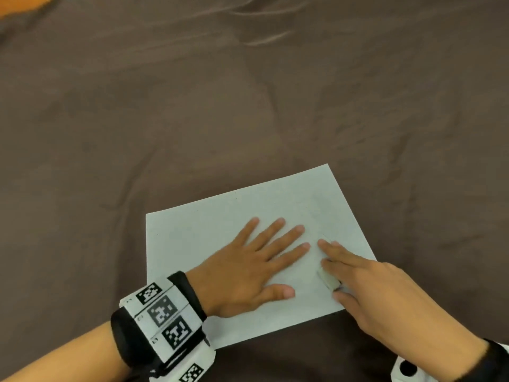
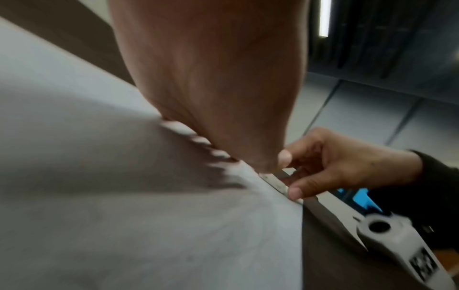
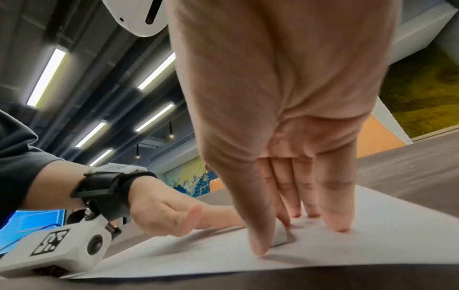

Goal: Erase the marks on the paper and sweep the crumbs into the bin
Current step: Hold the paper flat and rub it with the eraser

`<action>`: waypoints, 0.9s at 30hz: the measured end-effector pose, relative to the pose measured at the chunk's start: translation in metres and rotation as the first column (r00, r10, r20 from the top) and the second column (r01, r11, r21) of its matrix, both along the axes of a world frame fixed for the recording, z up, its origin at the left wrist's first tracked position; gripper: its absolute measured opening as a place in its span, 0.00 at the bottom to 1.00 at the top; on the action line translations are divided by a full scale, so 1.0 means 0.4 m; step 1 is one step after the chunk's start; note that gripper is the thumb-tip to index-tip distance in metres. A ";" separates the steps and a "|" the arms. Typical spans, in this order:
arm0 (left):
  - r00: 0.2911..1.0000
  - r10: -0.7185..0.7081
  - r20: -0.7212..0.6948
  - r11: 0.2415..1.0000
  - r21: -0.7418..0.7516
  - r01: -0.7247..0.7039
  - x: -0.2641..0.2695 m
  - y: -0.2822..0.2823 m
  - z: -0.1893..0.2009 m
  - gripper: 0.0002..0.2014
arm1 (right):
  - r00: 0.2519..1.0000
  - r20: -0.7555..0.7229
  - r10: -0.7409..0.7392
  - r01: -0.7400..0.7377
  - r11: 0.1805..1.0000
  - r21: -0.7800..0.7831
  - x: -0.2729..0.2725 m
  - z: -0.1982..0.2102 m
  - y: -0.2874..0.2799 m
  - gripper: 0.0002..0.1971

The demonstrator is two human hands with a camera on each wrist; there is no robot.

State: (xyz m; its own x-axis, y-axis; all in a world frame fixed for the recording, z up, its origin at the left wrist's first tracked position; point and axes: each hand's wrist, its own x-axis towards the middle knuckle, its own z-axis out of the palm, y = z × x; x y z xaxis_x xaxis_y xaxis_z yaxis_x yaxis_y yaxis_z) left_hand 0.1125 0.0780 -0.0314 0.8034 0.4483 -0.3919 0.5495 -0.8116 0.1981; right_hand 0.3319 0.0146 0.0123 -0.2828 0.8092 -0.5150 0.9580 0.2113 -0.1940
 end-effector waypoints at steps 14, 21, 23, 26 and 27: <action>0.943 0.316 -0.108 0.946 0.110 -0.304 -0.035 0.027 -0.013 0.42 | 0.999 -0.028 -0.042 0.043 0.998 0.049 -0.002 -0.009 -0.006 0.22; 0.994 0.089 -0.059 0.995 -0.035 -0.092 -0.025 0.020 0.020 0.38 | 0.999 -0.016 -0.033 0.034 0.998 0.053 -0.008 -0.006 -0.002 0.23; 0.961 0.243 -0.132 0.970 0.011 -0.243 -0.041 0.042 0.021 0.47 | 0.999 -0.031 -0.042 0.044 0.998 0.053 -0.008 -0.003 -0.003 0.23; 0.900 0.410 -0.147 0.912 0.072 -0.404 -0.044 0.072 0.031 0.50 | 0.998 -0.049 -0.050 0.053 0.997 0.048 -0.009 -0.001 -0.004 0.23; 0.925 0.360 -0.118 0.933 0.070 -0.354 -0.033 0.068 0.034 0.48 | 0.997 -0.056 -0.055 0.058 0.997 0.046 -0.008 0.000 -0.003 0.23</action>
State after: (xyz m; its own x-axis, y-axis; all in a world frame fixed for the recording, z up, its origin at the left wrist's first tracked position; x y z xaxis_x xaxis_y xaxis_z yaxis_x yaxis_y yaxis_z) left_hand 0.0994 0.1052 -0.0176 0.5314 0.7164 -0.4520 0.8229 -0.5633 0.0747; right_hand 0.3285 0.0135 0.0122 -0.2628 0.8481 -0.4602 0.9569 0.1677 -0.2373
